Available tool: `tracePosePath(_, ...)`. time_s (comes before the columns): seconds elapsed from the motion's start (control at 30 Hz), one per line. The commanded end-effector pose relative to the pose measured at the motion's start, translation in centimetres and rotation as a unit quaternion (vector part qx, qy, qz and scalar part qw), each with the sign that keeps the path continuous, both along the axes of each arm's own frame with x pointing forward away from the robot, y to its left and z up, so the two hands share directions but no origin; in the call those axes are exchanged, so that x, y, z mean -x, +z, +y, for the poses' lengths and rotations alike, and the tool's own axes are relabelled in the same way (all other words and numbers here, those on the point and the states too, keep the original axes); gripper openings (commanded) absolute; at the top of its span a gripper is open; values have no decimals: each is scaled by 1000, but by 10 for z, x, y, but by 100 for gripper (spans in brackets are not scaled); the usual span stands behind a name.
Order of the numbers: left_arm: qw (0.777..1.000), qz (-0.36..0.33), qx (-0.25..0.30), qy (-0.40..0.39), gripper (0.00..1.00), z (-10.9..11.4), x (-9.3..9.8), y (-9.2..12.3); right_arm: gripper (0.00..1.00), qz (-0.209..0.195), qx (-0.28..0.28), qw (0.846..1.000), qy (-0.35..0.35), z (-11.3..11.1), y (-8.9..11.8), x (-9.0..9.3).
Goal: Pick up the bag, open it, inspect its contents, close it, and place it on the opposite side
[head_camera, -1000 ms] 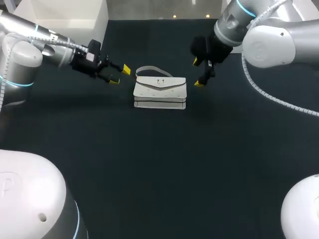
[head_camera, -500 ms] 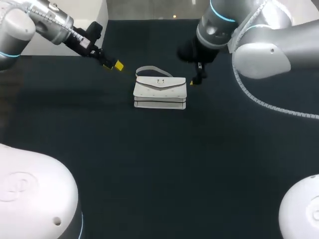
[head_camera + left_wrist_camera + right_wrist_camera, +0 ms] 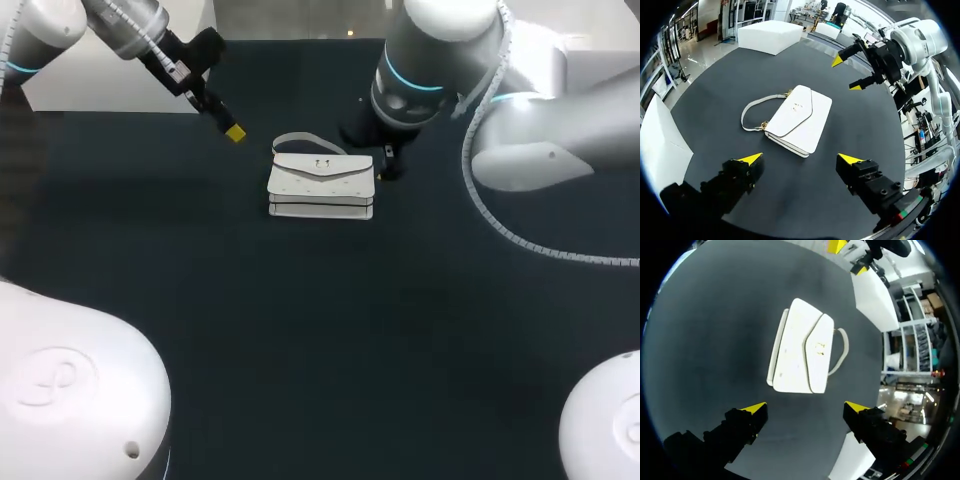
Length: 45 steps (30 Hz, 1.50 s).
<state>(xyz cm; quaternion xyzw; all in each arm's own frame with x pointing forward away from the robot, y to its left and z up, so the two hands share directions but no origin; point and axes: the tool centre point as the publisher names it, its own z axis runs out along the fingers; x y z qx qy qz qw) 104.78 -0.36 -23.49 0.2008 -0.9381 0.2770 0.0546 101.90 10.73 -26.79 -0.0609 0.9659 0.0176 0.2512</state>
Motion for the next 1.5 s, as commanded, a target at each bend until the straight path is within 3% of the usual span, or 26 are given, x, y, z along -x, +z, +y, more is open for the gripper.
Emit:
tracePosePath(0.03,1000,7,-18,6,100,-3,-3,3,100,-20,6,1000,-6,4,-2,4)
tracePosePath(0.43,1000,7,-18,6,100,-3,-3,3,100,-20,6,1000,-6,4,-2,4)
tracePosePath(0.57,998,-66,-25,0,100,-5,-12,3,100,-78,19,997,19,15,11,6)
tracePosePath(0.8,980,-174,-16,-98,100,-17,-27,10,100,-158,32,987,22,33,5,24)
tracePosePath(1.27,928,-292,-40,-228,100,-40,-39,-2,100,-231,-12,973,7,37,-26,31)
tracePosePath(1.5,927,-287,-50,-237,100,-44,-38,-5,100,-247,-10,969,11,42,-36,26)
